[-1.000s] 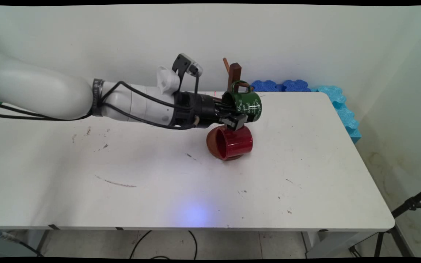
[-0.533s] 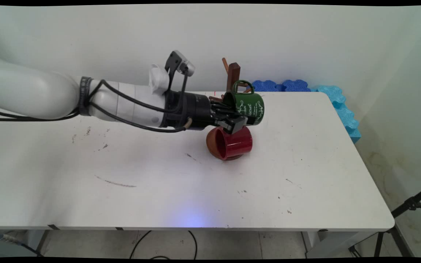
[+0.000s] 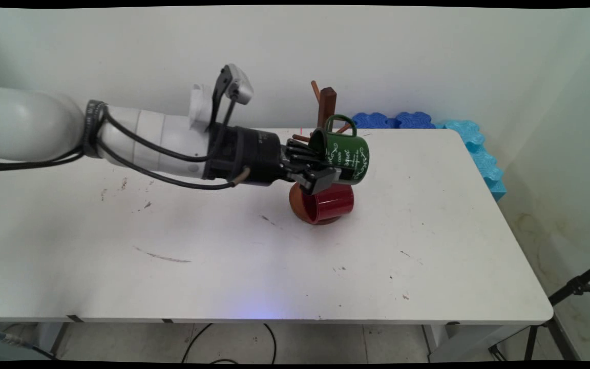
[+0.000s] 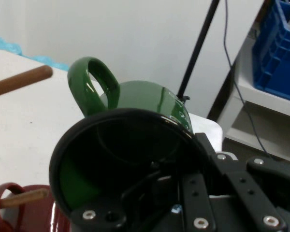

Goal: Place the picked object on the table

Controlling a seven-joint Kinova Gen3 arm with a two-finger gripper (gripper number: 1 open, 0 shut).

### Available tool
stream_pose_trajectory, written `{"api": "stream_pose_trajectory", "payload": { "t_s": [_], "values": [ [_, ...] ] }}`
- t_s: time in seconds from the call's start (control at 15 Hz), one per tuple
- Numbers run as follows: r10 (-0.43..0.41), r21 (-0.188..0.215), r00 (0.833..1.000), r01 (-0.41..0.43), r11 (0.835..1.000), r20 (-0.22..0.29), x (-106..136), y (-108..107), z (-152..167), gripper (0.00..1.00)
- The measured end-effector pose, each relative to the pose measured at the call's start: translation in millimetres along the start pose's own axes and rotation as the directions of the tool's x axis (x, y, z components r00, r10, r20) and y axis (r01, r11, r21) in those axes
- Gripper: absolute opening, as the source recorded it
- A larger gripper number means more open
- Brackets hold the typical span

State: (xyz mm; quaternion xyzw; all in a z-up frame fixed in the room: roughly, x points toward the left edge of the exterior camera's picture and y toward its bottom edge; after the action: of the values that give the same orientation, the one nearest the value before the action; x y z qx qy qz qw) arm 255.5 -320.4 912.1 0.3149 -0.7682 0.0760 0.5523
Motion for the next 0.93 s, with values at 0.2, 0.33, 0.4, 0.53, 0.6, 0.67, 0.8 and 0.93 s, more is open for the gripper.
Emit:
{"api": "stream_pose_trajectory", "payload": {
  "t_s": [0.2, 0.33, 0.4, 0.53, 0.6, 0.67, 0.8, 0.93],
  "values": [
    [0.022, -0.022, 0.999, -0.022, 1.000, 0.028, 6, 1, -17, 0.00],
    [0.041, -0.035, 0.997, -0.039, 0.999, 0.060, 12, 0, -29, 0.00],
    [0.052, -0.040, 0.996, -0.049, 0.998, 0.076, 17, -1, -36, 0.00],
    [0.073, -0.050, 0.993, -0.069, 0.996, 0.095, 26, -3, -48, 0.00],
    [0.090, -0.057, 0.991, -0.085, 0.995, 0.103, 32, -3, -55, 0.00],
    [0.113, -0.064, 0.987, -0.106, 0.992, 0.113, 41, -5, -63, 0.00],
    [0.156, -0.074, 0.978, -0.147, 0.986, 0.138, 56, -9, -79, 0.00],
    [0.187, -0.078, 0.969, -0.177, 0.981, 0.159, 67, -14, -91, 0.00]
  ]
}}
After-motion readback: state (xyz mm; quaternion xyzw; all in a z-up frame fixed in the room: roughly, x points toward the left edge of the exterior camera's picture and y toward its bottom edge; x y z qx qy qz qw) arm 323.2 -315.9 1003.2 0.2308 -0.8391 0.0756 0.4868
